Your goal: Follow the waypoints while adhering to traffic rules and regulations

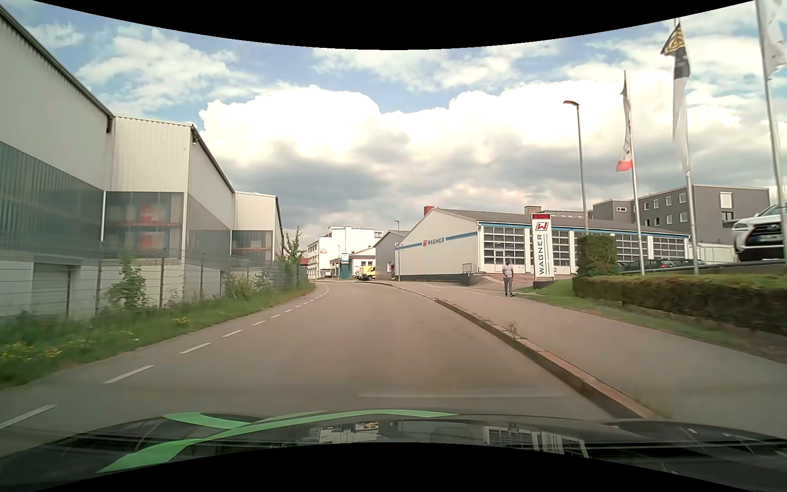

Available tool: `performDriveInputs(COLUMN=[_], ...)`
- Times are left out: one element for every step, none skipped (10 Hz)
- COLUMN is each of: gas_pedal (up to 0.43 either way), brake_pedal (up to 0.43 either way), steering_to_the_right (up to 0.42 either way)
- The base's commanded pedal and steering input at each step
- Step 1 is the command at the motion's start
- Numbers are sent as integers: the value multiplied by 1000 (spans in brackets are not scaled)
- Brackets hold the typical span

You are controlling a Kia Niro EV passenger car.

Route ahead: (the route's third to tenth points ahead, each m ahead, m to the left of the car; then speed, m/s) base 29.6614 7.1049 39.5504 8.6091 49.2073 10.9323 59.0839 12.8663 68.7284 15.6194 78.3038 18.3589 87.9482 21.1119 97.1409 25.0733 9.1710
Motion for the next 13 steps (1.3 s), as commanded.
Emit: performDriveInputs(gas_pedal=[157,157,177,177,177,177,177,177,177,177,177,177,177], brake_pedal=[0,0,0,0,0,0,0,0,0,0,0,0,0], steering_to_the_right=[-28,-28,-28,-28,-28,-28,-28,-28,-28,-27,-26,-27,-26])
